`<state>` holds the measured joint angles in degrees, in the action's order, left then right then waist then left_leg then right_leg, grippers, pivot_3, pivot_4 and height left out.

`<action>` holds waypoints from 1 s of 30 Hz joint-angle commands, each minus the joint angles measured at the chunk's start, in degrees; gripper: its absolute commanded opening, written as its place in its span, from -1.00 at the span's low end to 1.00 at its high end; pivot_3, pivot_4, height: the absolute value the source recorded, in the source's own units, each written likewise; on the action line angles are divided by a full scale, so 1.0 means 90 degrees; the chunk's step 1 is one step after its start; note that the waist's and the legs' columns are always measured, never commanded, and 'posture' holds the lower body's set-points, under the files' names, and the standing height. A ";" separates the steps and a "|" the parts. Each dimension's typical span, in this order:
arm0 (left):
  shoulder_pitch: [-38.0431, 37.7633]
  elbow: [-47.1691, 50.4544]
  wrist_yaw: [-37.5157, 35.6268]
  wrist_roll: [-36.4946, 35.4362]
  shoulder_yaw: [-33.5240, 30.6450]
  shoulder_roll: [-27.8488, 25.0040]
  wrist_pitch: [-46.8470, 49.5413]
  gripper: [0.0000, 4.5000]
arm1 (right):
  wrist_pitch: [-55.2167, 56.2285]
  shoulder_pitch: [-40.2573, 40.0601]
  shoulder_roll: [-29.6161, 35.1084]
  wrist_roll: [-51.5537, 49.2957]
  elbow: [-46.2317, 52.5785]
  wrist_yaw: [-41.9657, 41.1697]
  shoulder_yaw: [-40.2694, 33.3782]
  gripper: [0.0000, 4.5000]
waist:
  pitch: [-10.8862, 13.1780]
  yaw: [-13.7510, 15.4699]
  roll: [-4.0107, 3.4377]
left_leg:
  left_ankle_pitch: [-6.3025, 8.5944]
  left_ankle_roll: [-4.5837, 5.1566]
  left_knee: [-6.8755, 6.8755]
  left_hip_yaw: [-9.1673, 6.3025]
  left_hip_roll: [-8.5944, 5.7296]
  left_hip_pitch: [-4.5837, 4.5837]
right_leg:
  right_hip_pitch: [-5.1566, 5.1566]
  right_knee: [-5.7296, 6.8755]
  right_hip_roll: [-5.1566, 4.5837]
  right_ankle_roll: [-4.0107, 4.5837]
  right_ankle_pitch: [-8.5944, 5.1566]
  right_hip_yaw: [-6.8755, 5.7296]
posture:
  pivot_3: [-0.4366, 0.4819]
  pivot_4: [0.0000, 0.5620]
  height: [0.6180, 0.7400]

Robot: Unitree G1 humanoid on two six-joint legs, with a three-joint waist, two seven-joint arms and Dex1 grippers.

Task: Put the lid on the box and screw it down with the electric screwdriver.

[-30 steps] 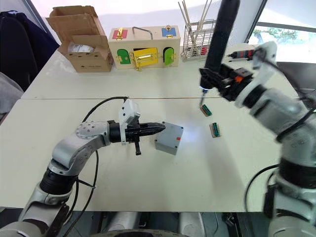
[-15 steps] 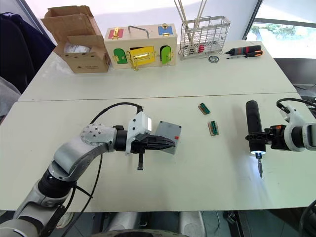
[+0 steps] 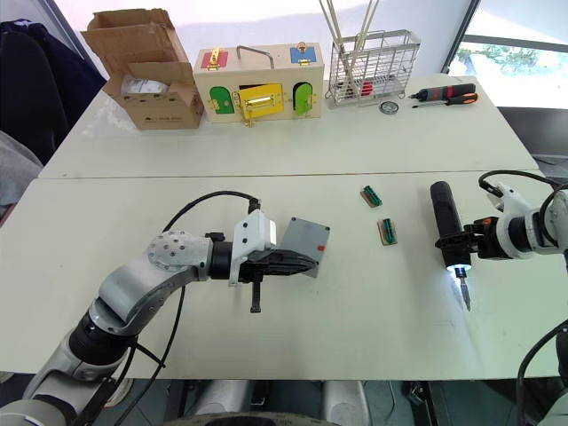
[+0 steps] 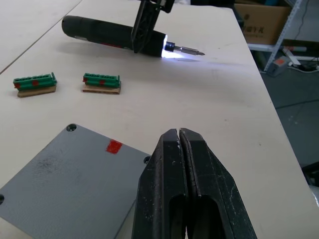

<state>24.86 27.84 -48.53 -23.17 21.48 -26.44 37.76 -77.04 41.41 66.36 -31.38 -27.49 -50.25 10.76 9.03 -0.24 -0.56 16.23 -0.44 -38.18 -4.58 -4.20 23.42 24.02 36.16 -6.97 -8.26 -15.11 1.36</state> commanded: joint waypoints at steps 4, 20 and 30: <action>0.0039 -0.0125 0.0652 0.0008 -0.0592 0.0478 -0.0287 -1.00 | 0.0300 0.0100 0.0006 0.0576 -0.0197 -0.0234 0.0025 0.99 | -0.0002 0.0057 0.0010 | -0.0001 -0.0002 -0.0004 -0.0002 0.0000 -0.0002 | -0.0005 0.0000 0.0000 0.0000 0.0000 -0.0001 | -0.05 -0.47 0.84; -0.1033 -0.0306 0.1683 -0.0810 -0.3575 -0.0164 0.0509 -1.00 | 0.2780 -0.3604 -0.1689 -0.0985 0.5928 0.0073 -0.4164 0.99 | -0.0007 0.0202 0.0048 | -0.0022 -0.0041 0.0009 -0.0028 0.0005 0.0005 | 0.0030 0.0039 0.0004 -0.0001 0.0001 -0.0019 | -0.05 -0.47 0.84; -0.2922 0.0742 0.1124 -0.2499 -0.3972 -0.0922 0.1914 -1.00 | 0.3667 -0.5925 -0.1443 -0.0531 0.6444 -0.0832 -0.3306 0.99 | -0.0009 0.0257 0.0051 | 0.0008 0.0010 -0.0002 -0.0017 0.0004 -0.0030 | -0.0024 0.0011 0.0003 0.0011 0.0007 -0.0007 | -0.05 -0.47 0.84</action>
<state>-1.45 32.21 -37.64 -43.26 -13.88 -34.11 54.47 -46.96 -12.74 52.69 -37.59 30.97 -56.50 -19.86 8.94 2.07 -0.10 16.31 -0.34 -38.17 -4.75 -4.13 22.96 23.62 36.23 -6.93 -8.14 -15.06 1.27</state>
